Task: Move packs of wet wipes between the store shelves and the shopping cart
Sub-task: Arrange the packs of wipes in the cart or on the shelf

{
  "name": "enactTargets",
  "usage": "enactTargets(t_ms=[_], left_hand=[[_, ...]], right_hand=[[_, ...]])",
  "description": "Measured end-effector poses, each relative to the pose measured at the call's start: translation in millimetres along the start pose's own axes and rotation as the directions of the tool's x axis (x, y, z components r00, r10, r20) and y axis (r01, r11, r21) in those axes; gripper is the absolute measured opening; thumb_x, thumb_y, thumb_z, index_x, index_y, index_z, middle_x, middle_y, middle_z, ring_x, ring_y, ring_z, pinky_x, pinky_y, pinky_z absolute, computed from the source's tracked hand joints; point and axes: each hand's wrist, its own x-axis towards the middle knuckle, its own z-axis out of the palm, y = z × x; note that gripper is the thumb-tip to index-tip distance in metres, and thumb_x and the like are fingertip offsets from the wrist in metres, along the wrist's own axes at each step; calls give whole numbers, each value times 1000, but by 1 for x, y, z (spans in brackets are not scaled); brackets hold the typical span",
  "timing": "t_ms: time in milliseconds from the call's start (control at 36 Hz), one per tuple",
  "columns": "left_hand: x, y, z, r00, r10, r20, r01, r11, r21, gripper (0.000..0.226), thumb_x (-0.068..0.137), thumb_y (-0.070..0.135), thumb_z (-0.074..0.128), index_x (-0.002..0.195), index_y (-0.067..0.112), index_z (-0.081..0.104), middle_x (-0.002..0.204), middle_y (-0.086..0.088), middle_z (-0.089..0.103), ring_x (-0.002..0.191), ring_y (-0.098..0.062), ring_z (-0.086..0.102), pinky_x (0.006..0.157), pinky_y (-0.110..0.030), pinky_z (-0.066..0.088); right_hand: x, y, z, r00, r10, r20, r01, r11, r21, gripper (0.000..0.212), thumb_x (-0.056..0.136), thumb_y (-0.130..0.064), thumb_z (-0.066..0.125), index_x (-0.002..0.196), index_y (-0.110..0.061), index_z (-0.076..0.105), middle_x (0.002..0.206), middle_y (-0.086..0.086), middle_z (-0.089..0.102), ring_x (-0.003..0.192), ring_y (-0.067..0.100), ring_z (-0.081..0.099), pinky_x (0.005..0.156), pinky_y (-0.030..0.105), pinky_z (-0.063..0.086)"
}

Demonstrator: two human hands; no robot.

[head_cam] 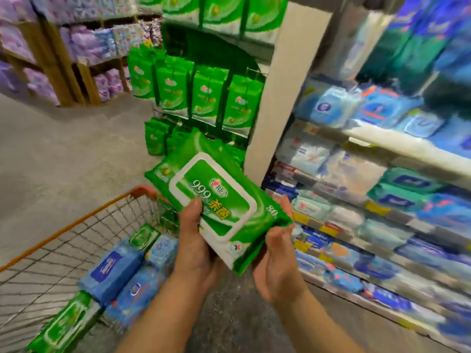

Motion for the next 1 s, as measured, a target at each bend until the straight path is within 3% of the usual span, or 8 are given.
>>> enactTargets(t_ms=[56,194,417,583,694,778,861,1000], left_hand=[[4,-31,21,997,-58,42,56,997,50,84,40,54,97,113,15,80,121,-17,73,107,-34,73,80,-45,62],[15,-109,62,985,-172,-7,171,973,158,117,48,63,92,148,15,52,146,-22,55,134,-45,52,117,-63,32],[19,-234,140,981,-196,5,183,924,336,99,62,92,46,136,28,62,135,-8,67,131,-35,58,115,-65,35],[21,-312,189,968,-244,53,205,899,387,121,44,93,72,144,26,56,140,-9,64,134,-35,54,113,-63,35],[34,-344,218,956,-279,94,212,873,440,83,70,75,66,134,23,62,125,-3,72,115,-24,65,91,-45,54],[57,-366,225,951,-293,94,195,811,551,96,72,67,75,151,26,40,132,-6,67,107,-24,69,82,-46,60],[75,-385,236,930,-340,141,139,679,721,95,71,63,60,155,25,33,142,-4,59,114,-23,66,78,-38,59],[105,-417,255,868,-459,189,91,521,848,28,106,32,46,123,12,54,86,6,69,65,0,69,68,-30,63]], right_hand=[[-3,-22,-23,998,-52,-27,53,998,40,139,46,-53,99,157,-41,16,141,-1,62,129,27,60,108,57,46],[-17,-82,-86,985,-73,-154,86,993,76,122,50,-42,101,153,-22,37,139,16,62,125,41,61,105,68,43],[-70,-200,-212,953,-180,-244,204,976,79,100,60,-43,95,145,-13,52,139,20,60,129,42,57,109,67,40],[-117,-267,-274,950,-263,-171,275,960,49,78,74,-50,82,141,-16,59,144,19,57,133,41,54,113,66,36],[-137,-295,-301,925,-286,-248,319,942,103,56,89,-51,66,136,-21,64,143,17,58,130,41,56,107,61,45],[-149,-314,-322,920,-249,-301,322,921,221,51,100,-46,35,125,-22,73,136,15,64,123,38,63,95,54,56],[-151,-331,-337,920,-248,-302,328,910,252,53,92,-49,39,120,-21,75,134,16,66,120,40,64,98,58,52],[-134,-347,-374,872,-243,-425,351,916,197,62,86,-54,48,131,-16,68,133,20,65,118,43,64,98,66,49]])
